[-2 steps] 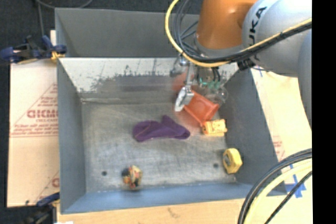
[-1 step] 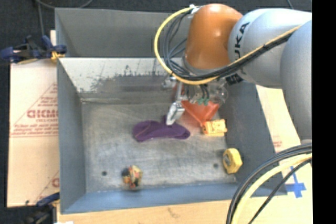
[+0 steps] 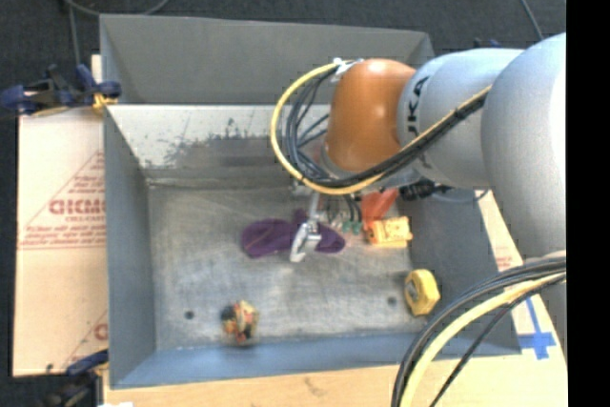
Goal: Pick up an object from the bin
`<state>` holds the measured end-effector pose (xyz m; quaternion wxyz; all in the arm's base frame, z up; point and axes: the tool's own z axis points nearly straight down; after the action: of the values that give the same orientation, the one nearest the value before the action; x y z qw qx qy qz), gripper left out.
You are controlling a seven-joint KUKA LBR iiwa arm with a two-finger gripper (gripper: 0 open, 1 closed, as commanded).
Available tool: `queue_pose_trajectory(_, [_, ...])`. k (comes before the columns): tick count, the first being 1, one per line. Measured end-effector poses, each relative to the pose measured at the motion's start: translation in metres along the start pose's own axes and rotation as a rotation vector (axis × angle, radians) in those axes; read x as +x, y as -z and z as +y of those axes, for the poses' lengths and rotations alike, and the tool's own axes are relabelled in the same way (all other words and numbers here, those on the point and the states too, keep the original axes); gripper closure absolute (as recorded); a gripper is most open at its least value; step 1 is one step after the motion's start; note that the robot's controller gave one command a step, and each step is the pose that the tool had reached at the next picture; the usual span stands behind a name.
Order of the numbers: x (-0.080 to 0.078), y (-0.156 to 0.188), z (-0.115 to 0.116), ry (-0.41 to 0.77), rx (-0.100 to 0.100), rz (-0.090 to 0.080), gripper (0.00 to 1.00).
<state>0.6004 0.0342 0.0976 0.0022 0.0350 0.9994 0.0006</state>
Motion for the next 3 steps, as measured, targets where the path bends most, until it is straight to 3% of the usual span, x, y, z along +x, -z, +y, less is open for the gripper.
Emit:
queue_pose_trajectory(1, [-0.003,-0.018,-0.022,0.047,-0.005,0.009,1.0])
queue_pose_trajectory(2, [-0.004,-0.018,-0.022,0.047,-0.005,0.008,1.0])
queue_pose_trajectory(3, [-0.011,0.077,-0.033,0.039,0.0,0.0,1.0])
